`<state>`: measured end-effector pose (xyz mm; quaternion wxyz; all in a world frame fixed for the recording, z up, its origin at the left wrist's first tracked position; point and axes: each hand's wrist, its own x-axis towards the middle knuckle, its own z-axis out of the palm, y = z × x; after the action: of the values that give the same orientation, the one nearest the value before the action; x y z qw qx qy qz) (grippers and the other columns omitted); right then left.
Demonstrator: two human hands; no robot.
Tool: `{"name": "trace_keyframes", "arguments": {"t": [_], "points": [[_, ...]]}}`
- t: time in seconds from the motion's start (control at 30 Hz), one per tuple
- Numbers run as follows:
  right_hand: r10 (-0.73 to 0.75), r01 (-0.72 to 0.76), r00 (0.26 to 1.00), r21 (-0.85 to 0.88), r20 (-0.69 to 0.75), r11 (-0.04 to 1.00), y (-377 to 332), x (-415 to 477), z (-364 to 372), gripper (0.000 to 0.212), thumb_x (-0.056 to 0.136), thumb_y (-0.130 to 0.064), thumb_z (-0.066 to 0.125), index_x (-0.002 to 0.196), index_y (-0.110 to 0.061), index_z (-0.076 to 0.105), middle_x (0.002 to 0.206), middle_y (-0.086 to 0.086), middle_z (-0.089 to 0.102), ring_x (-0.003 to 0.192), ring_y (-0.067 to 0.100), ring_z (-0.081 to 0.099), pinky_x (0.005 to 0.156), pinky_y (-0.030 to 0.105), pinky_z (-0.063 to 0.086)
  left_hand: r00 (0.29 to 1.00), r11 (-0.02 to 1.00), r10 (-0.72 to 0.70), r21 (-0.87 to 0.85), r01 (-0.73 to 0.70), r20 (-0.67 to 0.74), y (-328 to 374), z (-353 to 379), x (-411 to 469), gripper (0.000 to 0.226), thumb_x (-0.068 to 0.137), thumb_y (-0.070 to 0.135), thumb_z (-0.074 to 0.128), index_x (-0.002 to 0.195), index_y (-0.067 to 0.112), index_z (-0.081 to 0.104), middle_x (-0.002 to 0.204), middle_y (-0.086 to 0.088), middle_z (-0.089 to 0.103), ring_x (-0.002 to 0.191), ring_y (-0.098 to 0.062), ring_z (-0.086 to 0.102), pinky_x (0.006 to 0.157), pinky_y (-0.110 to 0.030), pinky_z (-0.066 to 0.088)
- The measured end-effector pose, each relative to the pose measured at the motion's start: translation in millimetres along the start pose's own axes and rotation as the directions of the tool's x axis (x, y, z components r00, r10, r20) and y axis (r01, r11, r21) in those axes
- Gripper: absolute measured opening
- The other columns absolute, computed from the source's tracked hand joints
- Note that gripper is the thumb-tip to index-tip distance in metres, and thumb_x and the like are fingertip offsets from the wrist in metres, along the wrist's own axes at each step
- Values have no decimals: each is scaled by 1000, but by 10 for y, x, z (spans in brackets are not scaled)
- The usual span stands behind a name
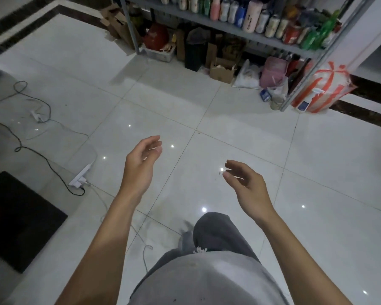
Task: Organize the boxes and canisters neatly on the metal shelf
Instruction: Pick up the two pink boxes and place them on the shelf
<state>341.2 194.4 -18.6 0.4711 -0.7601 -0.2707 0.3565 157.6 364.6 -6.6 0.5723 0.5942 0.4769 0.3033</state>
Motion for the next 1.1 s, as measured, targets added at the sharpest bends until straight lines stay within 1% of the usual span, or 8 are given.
{"name": "trace_keyframes", "arguments": {"t": [0.13,0.27,0.47,0.6,0.7,0.77,0.87,1.1], "points": [[-1,0,1000,31,6,1000,-146,763,27,32,95,-27,66,127,-25,64,120,-17,66,105,-8,61,88,10,47,1000,1000,-11,-1,11,-16,80,124,656,24,96,16,57,111,32,66,113,8,69,112,-10,62,100,-32,46],[-45,42,997,51,60,998,-443,1708,88,31,95,-25,66,126,-23,65,120,-16,67,107,-6,61,95,19,48,994,998,-58,-8,57,-93,143,218,1260,24,97,16,56,114,29,66,114,7,69,113,-10,62,103,-36,47],[-153,144,973,63,172,988,-1075,3098,153,29,94,-24,66,123,-24,65,119,-14,67,108,-4,61,94,17,47,976,998,-60,11,64,-209,364,269,2111,21,98,17,56,114,27,65,116,5,68,113,-17,62,101,-36,48],[-174,166,959,57,224,985,-1428,3840,209,29,94,-24,67,123,-23,65,118,-12,67,106,-3,62,96,22,49,967,995,-103,-29,99,-234,522,262,2729,26,79,38,65,105,39,67,111,12,69,111,-16,62,95,-31,46],[-177,168,955,57,236,984,-1568,4303,280,30,94,-25,67,124,-22,66,119,-13,68,107,-3,62,97,23,49,961,995,-102,-24,99,-258,622,278,3218,37,74,48,65,108,34,68,113,9,68,110,-17,62,96,-33,45],[-158,152,960,44,232,987,-1625,4610,357,30,94,-25,66,124,-22,66,118,-13,68,106,-4,62,98,24,49,963,996,-87,0,90,-254,644,295,3578,30,88,38,63,116,26,66,120,3,67,113,-20,61,102,-39,46],[-131,126,973,39,192,991,-1700,5053,482,30,94,-25,67,124,-23,66,116,-13,68,107,-4,62,98,24,49,972,996,-93,-10,93,-214,690,333,4200,20,98,21,56,113,30,65,120,2,67,114,-18,61,106,-45,44],[-36,34,999,71,29,997,-1994,5953,683,28,94,-23,67,122,-26,66,115,-16,68,106,-2,62,94,20,48,998,999,-52,2,52,-21,1083,346,5811,20,92,30,61,109,36,67,115,7,69,111,-12,63,105,-41,46]]}}
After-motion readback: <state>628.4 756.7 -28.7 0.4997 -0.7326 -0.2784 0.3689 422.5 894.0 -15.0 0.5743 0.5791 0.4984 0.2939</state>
